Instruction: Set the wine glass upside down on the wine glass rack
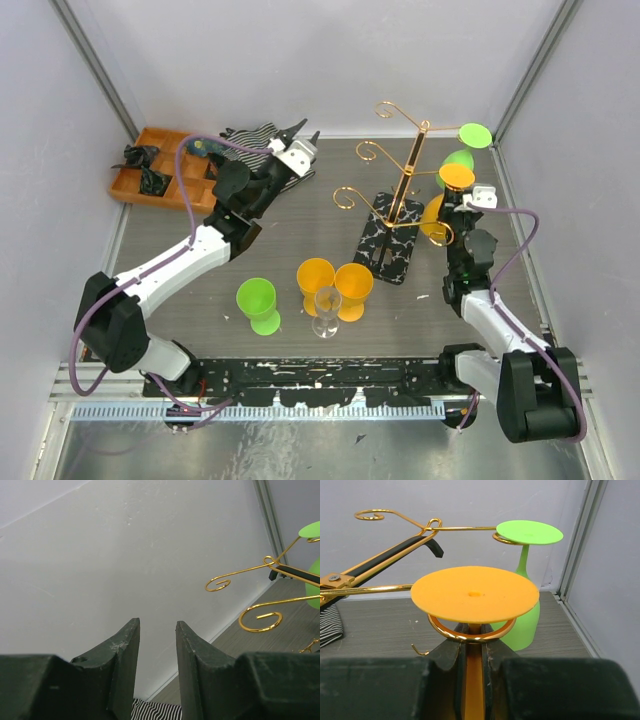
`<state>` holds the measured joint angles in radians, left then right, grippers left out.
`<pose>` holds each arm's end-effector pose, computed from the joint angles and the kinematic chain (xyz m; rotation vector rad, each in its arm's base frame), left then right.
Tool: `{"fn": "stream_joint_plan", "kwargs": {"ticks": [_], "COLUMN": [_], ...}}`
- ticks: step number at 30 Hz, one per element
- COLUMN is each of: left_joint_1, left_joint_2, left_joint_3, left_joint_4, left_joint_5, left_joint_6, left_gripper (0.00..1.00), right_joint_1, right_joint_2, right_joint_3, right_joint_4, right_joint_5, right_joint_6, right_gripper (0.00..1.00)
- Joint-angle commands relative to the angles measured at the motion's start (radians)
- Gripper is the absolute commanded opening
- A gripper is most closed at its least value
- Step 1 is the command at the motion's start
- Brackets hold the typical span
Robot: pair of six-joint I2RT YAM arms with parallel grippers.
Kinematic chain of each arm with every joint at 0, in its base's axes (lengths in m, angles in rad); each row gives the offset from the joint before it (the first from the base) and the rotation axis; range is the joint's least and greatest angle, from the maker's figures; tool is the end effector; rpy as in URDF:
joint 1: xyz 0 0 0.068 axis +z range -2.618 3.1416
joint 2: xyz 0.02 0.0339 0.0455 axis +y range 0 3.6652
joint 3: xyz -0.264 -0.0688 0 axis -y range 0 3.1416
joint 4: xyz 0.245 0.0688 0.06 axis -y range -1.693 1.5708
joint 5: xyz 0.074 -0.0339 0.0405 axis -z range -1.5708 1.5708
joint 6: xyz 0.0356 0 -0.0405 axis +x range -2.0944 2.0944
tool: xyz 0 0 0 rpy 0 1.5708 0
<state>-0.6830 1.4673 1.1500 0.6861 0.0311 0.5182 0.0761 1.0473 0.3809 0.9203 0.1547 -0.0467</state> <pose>0.2680 -0.2195 0.3962 0.7026 0.9774 -0.1631 0.2231 0.0115 0.2653 0.0508 1.3194 -0.0769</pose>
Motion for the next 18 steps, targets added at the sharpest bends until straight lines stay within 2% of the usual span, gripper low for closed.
{"fn": "stream_joint_plan", "kwargs": {"ticks": [1,12,18], "left_joint_1": [0.002,0.002,0.003], "left_joint_2": [-0.008,-0.012,-0.017], "left_joint_3": [0.021,0.003,-0.002], "left_joint_4": [0.032,0.050,0.053], "left_joint_5": [-0.016,-0.020,-0.015], "left_joint_6": [-0.010,-0.025,-0.037], "left_gripper": [0.41,0.42,0.46], "right_joint_1": [-0.006,-0.006,-0.006], "right_joint_2": [-0.067,-0.183,-0.216], "right_joint_3": [-0.001,-0.043,-0.065], "right_joint_4": [-0.103,-0.200,-0.212], "right_joint_5": [-0.023,0.031,0.099], "right_joint_6": [-0.008,-0.018,-0.010], "right_gripper": [0.01,0.01,0.01]}}
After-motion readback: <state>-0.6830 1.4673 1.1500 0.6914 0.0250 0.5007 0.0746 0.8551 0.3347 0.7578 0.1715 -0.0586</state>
